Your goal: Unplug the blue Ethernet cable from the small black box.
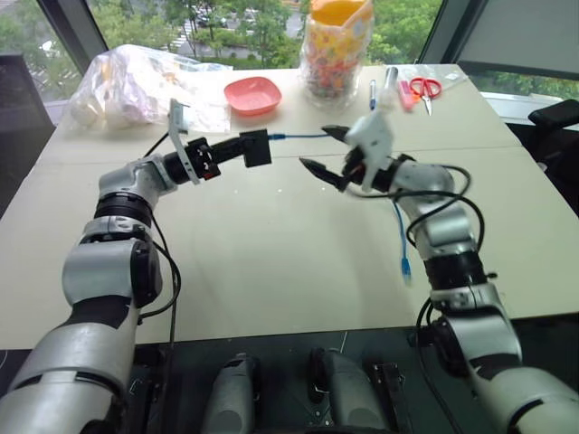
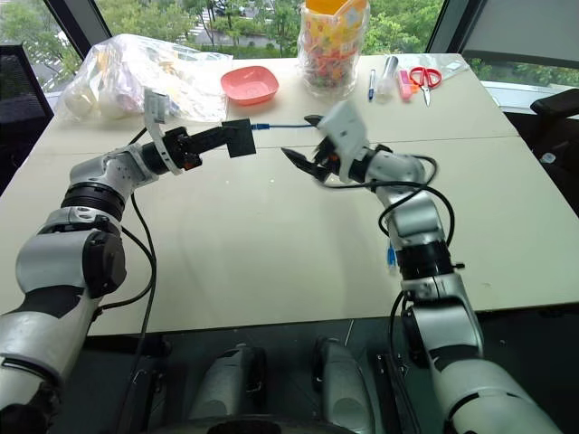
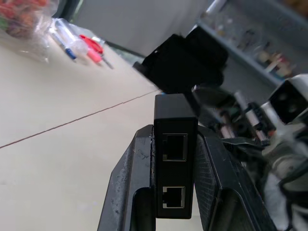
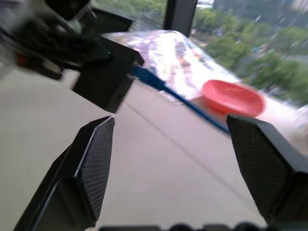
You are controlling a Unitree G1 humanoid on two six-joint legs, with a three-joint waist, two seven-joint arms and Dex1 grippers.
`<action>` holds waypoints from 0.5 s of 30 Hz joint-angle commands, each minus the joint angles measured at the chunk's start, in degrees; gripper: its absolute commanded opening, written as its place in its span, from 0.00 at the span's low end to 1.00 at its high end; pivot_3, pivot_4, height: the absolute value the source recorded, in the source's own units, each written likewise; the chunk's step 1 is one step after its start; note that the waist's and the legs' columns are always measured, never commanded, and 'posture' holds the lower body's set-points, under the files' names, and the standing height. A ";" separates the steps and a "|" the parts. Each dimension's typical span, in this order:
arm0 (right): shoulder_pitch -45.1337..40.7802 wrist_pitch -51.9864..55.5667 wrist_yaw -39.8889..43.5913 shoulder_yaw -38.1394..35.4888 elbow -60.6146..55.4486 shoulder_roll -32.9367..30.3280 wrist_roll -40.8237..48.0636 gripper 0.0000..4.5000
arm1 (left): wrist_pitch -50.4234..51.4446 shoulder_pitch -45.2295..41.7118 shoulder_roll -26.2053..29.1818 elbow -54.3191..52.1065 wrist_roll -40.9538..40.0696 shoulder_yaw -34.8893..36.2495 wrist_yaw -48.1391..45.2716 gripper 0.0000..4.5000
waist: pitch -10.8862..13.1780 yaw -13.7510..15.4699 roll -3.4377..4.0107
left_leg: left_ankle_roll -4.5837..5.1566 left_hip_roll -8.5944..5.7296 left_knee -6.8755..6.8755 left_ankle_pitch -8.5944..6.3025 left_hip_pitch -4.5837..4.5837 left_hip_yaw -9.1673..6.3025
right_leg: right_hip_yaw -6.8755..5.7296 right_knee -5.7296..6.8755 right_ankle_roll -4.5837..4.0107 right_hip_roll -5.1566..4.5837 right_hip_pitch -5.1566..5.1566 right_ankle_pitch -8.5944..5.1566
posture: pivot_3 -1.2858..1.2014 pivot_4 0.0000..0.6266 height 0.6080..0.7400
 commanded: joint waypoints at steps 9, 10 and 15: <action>2.45 15.17 -22.79 -9.07 -11.80 15.29 24.34 0.84 | 19.81 8.07 -2.85 -24.76 -10.39 0.45 -2.55 0.10 | -0.02 0.20 0.03 | -0.01 0.05 0.04 0.01 0.13 -0.18 | -0.02 0.04 0.05 0.03 0.08 -0.05 | 0.52 0.24 1.00; 2.02 14.69 -23.57 -8.68 -11.74 15.84 24.40 0.84 | 20.37 8.74 -3.16 -26.06 -10.75 0.17 -2.18 0.10 | -0.02 0.20 0.03 | -0.01 0.04 0.04 0.01 0.11 -0.18 | -0.02 0.03 0.05 0.02 0.08 -0.04 | 0.52 0.24 1.00; 1.37 13.61 -25.00 -7.20 -11.91 16.34 24.52 0.84 | 20.87 10.05 -4.33 -27.95 -11.51 0.08 -0.20 0.10 | -0.02 0.19 0.03 | -0.01 -0.01 0.04 0.01 0.07 -0.17 | -0.02 0.00 0.06 0.00 0.08 -0.05 | 0.52 0.24 1.00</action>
